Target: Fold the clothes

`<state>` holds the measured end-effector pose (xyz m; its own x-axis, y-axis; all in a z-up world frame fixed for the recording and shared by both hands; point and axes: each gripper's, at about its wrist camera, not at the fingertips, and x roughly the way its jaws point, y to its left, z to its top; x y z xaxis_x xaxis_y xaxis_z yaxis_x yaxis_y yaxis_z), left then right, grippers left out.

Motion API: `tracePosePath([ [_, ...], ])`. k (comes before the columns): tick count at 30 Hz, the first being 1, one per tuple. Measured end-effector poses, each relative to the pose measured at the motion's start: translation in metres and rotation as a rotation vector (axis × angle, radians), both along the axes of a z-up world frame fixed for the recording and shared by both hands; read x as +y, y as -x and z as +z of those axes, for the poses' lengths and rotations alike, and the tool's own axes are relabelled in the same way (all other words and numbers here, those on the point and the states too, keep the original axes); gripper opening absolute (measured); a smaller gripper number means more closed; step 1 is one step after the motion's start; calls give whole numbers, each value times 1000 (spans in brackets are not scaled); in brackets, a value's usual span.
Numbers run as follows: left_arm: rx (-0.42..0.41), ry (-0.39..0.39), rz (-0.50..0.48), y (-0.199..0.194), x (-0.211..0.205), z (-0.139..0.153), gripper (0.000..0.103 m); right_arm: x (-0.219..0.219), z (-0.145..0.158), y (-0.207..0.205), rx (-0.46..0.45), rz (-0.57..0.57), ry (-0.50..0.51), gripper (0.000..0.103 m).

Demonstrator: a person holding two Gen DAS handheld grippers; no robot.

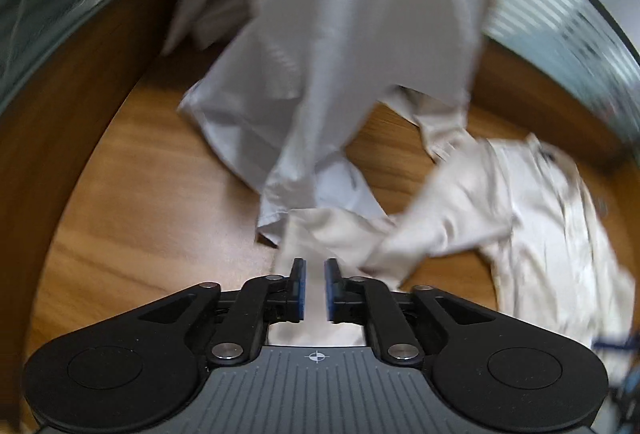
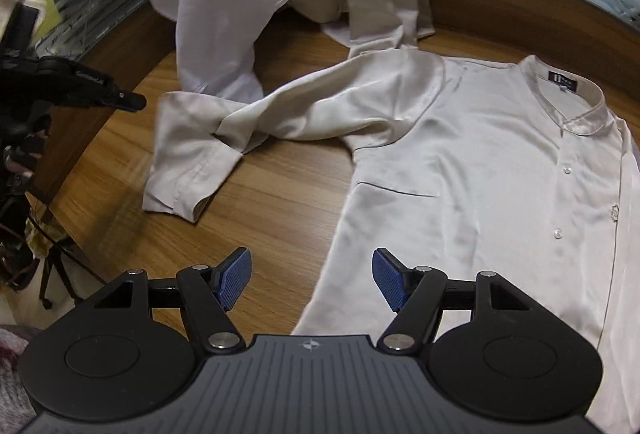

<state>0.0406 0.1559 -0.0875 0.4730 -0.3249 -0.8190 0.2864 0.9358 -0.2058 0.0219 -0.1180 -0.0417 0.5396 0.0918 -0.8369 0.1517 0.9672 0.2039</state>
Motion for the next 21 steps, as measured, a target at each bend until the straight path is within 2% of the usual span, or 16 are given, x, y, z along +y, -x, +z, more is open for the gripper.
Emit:
tracePosePath([
  [3, -37, -23, -178, 13, -8, -9, 39, 12, -1, -2, 0, -32, 28, 73],
  [8, -41, -48, -487, 32, -23, -30, 49, 33, 1, 0, -4, -139, 59, 76],
  [10, -38, -59, -598, 40, -30, -40, 50, 42, 1, 1, -3, -181, 67, 76],
  [15, -22, -94, -734, 52, -43, -65, 54, 64, -1, 8, 18, -264, 71, 78],
  [21, -62, -115, -784, 54, -48, -83, 52, 84, -3, 11, 48, -311, 73, 78],
])
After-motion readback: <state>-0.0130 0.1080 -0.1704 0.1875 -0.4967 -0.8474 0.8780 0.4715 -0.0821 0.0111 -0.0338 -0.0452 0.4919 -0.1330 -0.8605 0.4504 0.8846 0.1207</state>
